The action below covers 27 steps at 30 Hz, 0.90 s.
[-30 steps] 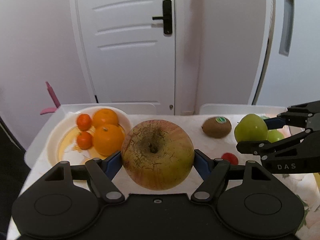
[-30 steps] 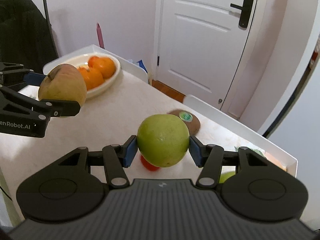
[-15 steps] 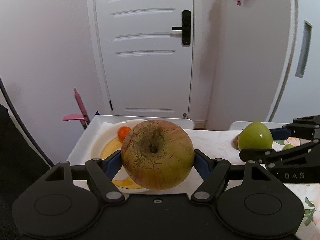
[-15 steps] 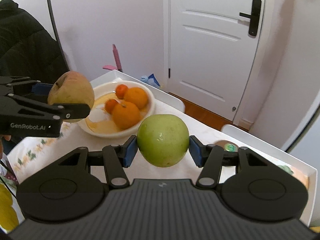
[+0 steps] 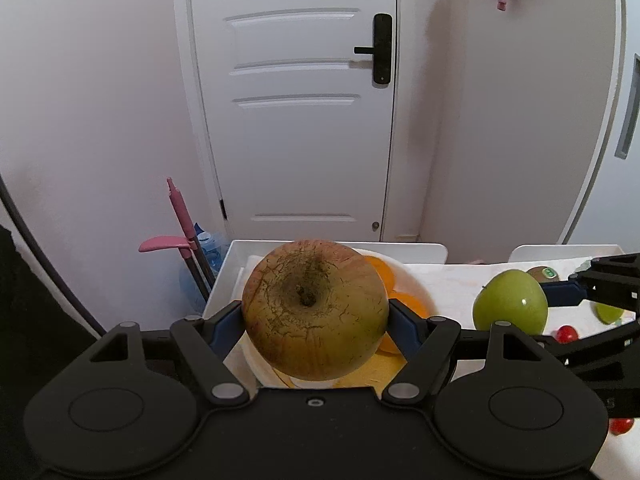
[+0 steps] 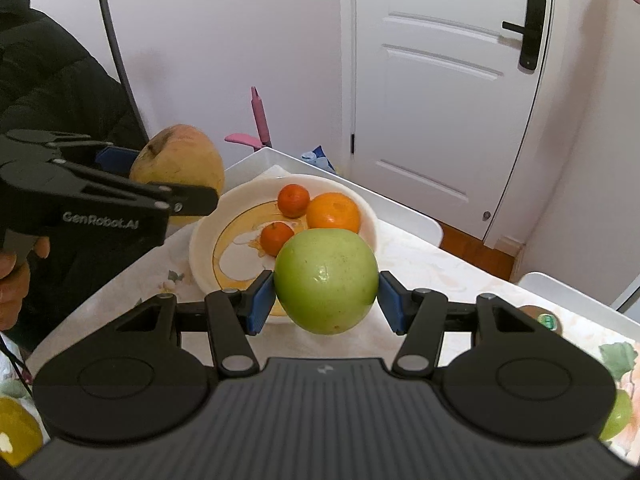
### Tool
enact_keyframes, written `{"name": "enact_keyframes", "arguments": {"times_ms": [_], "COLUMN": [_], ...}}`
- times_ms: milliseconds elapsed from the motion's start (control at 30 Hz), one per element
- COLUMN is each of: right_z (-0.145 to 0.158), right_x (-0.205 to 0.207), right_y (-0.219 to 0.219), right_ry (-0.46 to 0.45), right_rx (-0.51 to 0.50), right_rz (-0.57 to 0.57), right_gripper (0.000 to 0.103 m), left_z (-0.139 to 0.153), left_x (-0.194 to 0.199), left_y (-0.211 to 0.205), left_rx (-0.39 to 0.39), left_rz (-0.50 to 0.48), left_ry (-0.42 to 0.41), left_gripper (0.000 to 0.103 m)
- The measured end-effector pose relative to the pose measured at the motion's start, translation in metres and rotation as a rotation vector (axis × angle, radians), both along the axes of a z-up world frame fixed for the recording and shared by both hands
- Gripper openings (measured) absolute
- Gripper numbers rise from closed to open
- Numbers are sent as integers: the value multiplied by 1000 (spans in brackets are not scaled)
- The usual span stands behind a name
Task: Organize fruits
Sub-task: 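Carry both fruits to the duck bowl while the left tool releases the apple inside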
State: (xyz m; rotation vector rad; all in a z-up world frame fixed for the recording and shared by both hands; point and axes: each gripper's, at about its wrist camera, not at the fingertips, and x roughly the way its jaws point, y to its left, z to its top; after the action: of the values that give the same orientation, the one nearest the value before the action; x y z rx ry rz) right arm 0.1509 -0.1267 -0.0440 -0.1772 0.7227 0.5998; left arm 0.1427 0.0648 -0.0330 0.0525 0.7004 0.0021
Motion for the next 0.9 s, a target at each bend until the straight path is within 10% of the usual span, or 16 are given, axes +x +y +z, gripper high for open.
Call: {"name": "enact_keyframes", "arguments": {"times_ms": [900], "right_z": [-36], "right_x": [18], "right_y": [61], "right_ry": [81], "right_rx": [-76], "right_rz": [-57], "right_gripper": [70], "left_z": [-70], "left_x": [91], "left_y": [44], "left_rx": [-6], "left_rz": [-104], "left_ry": [144], "left_gripper": [79]}}
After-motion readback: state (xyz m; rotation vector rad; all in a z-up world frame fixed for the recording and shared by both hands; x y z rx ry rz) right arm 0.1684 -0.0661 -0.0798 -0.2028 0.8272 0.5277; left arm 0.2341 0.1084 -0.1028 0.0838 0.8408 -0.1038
